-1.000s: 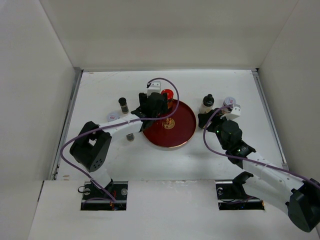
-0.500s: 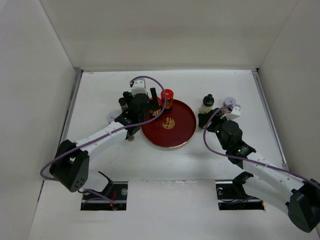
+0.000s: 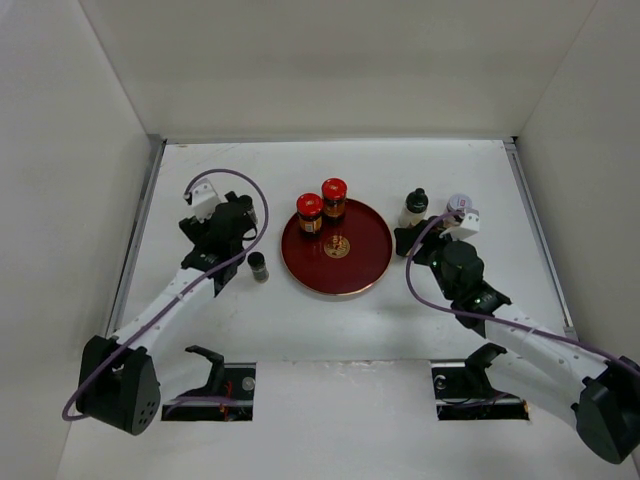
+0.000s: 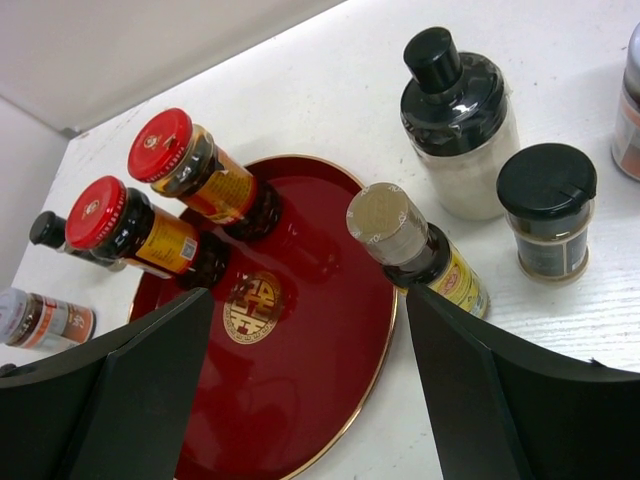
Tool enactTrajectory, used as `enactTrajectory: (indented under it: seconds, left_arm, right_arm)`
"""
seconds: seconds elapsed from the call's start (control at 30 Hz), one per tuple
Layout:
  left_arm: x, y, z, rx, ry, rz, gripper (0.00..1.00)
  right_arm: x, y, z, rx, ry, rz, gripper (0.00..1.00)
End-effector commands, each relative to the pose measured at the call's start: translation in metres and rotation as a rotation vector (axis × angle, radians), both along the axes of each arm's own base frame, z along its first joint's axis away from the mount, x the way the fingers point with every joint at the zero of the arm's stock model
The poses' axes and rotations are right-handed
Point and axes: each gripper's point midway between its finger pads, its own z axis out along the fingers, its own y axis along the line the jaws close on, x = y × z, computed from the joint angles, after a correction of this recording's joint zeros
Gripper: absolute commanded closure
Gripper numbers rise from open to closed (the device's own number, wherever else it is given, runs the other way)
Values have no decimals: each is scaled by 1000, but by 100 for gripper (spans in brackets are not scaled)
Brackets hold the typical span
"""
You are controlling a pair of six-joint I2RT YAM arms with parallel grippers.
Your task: Organize the condiment bottles
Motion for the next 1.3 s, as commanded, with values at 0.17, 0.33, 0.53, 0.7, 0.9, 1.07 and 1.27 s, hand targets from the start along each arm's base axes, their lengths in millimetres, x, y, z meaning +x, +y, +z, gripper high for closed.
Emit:
enactTrajectory:
  seconds: [0.17,0.33,0.53,0.7,0.9,1.07,1.27]
  left_arm:
    - [-2,13,-39,-36,100,55,18]
    - [14,13,-55,-41,126,55,18]
    - [22,10,-60,-32,124,44,30]
    - [16,18,-62,-43,104,62,56]
    - [7,12,-5,-59,-34,34,60]
    - [-7,-5,77,-60,-171,-55,60]
    - [-33,-60,127,-63,-238,-237,59]
  right_arm:
    - [3,13,21,49,-52,36,15]
    - [3,13,19,49,-48,38,15]
    - [3,15,19,49,-45,43,15]
    - [2,14,21,53,-50,45,15]
    - [3,15,20,49,-46,45,15]
    - [3,16,17,50,-38,50,15]
    - [3,14,17,54,-40,45,15]
